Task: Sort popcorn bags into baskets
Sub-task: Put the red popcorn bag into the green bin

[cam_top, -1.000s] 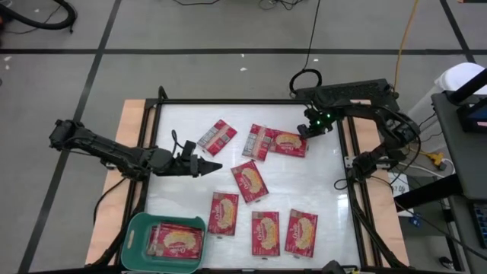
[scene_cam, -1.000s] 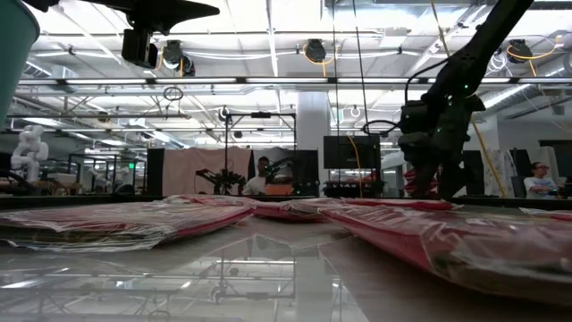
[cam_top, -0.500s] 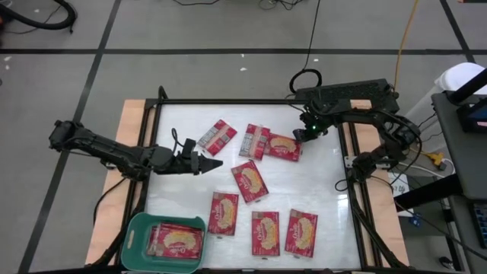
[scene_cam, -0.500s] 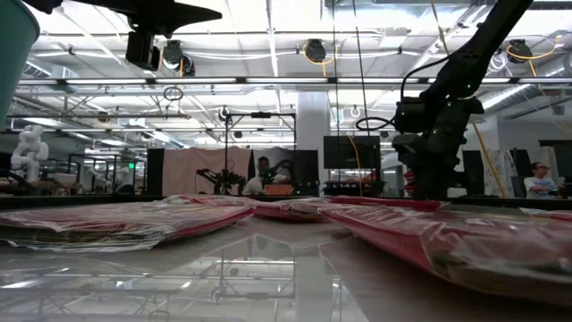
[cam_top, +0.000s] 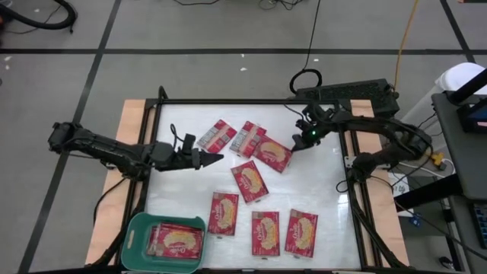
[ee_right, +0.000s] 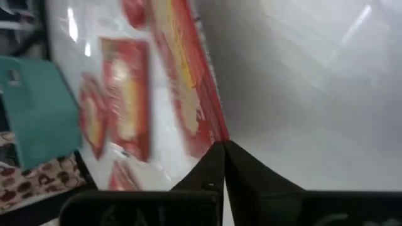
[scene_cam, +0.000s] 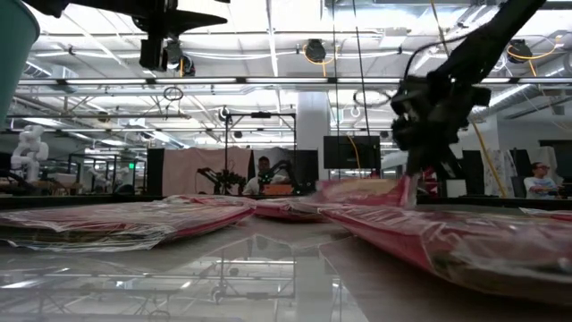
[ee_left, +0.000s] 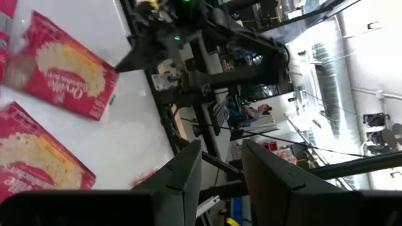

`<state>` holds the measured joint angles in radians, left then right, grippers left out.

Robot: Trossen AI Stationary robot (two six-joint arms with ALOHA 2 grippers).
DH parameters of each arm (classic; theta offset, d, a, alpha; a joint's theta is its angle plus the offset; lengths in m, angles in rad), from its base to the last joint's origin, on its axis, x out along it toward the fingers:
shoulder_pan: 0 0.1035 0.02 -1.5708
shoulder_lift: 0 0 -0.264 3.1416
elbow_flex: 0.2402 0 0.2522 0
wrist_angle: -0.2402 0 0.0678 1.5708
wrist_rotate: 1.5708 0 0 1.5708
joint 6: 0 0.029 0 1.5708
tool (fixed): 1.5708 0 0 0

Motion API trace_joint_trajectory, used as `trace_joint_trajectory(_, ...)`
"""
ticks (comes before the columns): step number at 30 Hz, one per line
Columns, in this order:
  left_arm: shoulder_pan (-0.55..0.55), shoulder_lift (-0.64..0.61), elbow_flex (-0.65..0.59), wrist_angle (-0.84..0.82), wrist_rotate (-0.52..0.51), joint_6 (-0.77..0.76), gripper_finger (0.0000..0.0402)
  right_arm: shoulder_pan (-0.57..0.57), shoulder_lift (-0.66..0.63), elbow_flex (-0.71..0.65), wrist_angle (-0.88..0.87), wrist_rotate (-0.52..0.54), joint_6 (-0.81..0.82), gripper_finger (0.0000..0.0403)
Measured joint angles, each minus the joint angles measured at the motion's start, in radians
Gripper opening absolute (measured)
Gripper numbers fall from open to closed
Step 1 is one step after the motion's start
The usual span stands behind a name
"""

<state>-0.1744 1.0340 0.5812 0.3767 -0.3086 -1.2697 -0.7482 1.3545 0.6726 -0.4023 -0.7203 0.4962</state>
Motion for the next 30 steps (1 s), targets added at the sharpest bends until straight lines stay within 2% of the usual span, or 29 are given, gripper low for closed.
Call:
trace_joint_trajectory(9,0.092,0.000,0.015,-0.018,0.133,0.155,0.0118,0.133,-0.191,0.001,0.033,0.085,0.083,0.0000)
trace_joint_trajectory(17,0.205,0.000,0.087,-0.146,0.253,0.295,0.0118,0.207,-0.210,0.002,0.016,0.302,0.207,0.0006)
trace_joint_trajectory(21,0.250,0.000,0.095,-0.151,0.332,0.292,0.0118,0.211,-0.137,0.002,0.029,0.331,0.259,0.0046)
trace_joint_trajectory(26,0.265,0.000,0.098,-0.150,0.378,0.273,0.0118,0.204,0.005,0.001,0.043,0.331,0.316,0.0128)
trace_joint_trajectory(30,0.264,0.000,0.098,-0.154,0.411,0.235,0.0118,0.193,0.069,0.001,0.105,0.338,0.329,0.0188)
